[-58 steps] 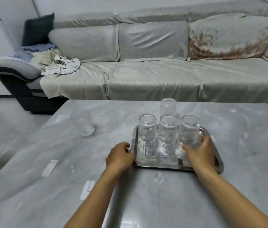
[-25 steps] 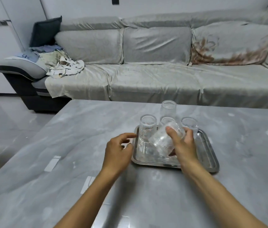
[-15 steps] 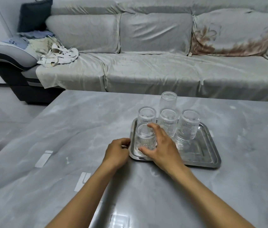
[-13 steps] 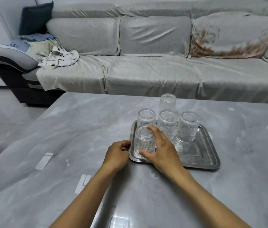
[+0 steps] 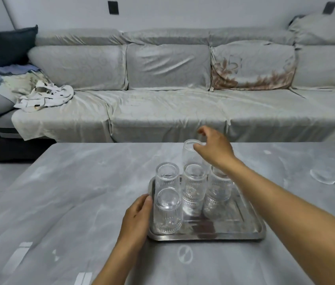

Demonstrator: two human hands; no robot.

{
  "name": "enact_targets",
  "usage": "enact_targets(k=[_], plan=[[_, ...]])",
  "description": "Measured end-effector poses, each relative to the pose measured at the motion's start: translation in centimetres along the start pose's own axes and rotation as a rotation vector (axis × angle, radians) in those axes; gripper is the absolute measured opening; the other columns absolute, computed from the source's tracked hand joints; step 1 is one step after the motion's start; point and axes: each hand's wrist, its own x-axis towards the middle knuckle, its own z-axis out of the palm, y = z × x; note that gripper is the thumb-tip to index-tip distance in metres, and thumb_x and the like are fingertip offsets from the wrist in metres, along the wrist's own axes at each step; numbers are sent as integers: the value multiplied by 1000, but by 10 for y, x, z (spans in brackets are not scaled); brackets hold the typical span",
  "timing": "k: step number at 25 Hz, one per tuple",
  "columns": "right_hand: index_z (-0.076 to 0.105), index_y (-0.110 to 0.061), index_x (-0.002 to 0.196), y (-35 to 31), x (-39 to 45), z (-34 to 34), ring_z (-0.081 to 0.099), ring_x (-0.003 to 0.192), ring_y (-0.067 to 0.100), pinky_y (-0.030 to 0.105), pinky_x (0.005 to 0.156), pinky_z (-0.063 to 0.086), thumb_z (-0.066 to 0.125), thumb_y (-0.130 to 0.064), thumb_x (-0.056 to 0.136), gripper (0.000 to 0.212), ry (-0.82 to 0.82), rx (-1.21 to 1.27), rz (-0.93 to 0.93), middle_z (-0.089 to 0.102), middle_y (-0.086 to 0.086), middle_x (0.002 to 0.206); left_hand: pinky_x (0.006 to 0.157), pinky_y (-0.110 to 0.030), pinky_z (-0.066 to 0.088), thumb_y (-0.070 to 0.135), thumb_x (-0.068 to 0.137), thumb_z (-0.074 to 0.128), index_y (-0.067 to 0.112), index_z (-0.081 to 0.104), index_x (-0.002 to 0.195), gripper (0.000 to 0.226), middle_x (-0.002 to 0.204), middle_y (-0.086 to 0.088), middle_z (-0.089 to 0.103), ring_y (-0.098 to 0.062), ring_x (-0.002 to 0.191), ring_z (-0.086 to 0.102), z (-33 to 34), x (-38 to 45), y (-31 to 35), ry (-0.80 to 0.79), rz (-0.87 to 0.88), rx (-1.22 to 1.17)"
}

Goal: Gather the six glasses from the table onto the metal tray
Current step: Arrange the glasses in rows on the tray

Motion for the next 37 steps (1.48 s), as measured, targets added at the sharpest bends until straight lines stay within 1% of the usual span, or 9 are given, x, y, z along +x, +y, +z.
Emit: enact_targets(k=[3, 5, 13, 15, 18, 22, 26, 32, 37], plan=[[48, -20, 130, 9, 34, 24, 57, 111, 29, 36, 79, 47, 71, -34, 76, 60, -287, -127, 95, 56, 8, 134, 54, -4, 46, 35, 98, 48, 36, 74, 81, 31, 83, 29, 74, 16, 74, 65, 1, 11, -5, -37, -38, -43], [47, -21, 125, 14, 42, 40, 58, 100, 28, 35, 72, 44, 76, -32, 75, 58, -334, -55, 138, 59, 8, 128, 64, -13, 47, 37, 98, 47, 46, 74, 75, 36, 80, 34, 72, 14, 76, 66, -2, 18, -9, -53, -52, -42], [56, -29, 116, 2, 19, -11, 64, 96, 23, 42, 81, 56, 79, -34, 70, 52, 124, 264, 15, 65, 5, 119, 88, -28, 47, 42, 92, 55, 32, 66, 112, 26, 116, 13, 68, -8, 106, 62, -1, 12, -12, 52, 25, 113], [60, -37, 110, -5, -18, -47, 64, 84, 11, 35, 73, 57, 79, -40, 65, 49, 260, 448, -46, 68, -5, 111, 90, -28, 47, 37, 91, 57, 30, 65, 116, 28, 115, 15, 65, -9, 109, 61, -4, 7, -2, 134, 152, 171], [62, -43, 112, -5, -97, -61, 61, 69, 1, 27, 62, 55, 77, -50, 64, 50, 246, 458, -91, 69, -15, 107, 94, -24, 45, 18, 90, 60, 25, 69, 111, 25, 114, 19, 65, -7, 110, 61, -4, -5, 12, 203, 477, 355], [64, -39, 119, 2, -156, -22, 60, 94, 5, 29, 85, 51, 78, -47, 66, 55, 82, 280, -74, 65, -11, 116, 89, -30, 52, 2, 77, 70, 10, 72, 107, 31, 120, -6, 70, -22, 109, 66, 5, -18, 13, 144, 856, 824], [60, -32, 127, 10, -161, 8, 59, 113, 16, 31, 95, 47, 76, -41, 72, 58, -10, 177, -69, 62, -3, 125, 77, -32, 58, 1, 72, 74, 9, 75, 99, 28, 108, -6, 75, -23, 96, 72, 13, -24, 10, 103, 852, 883], [49, -38, 133, 21, -159, 28, 59, 112, 24, 36, 85, 51, 67, -49, 75, 62, -33, 53, -59, 56, -2, 130, 78, -29, 57, 12, 77, 61, 11, 75, 98, 26, 106, -2, 75, -19, 96, 71, 15, -21, 9, 118, 868, 881], [40, -39, 140, 31, -165, 32, 51, 126, 24, 39, 95, 49, 69, -50, 75, 72, -72, 55, -95, 45, -2, 146, 78, -31, 57, 2, 73, 72, 10, 74, 98, 27, 108, -5, 74, -23, 96, 71, 17, -25, 13, 82, 840, 864]])
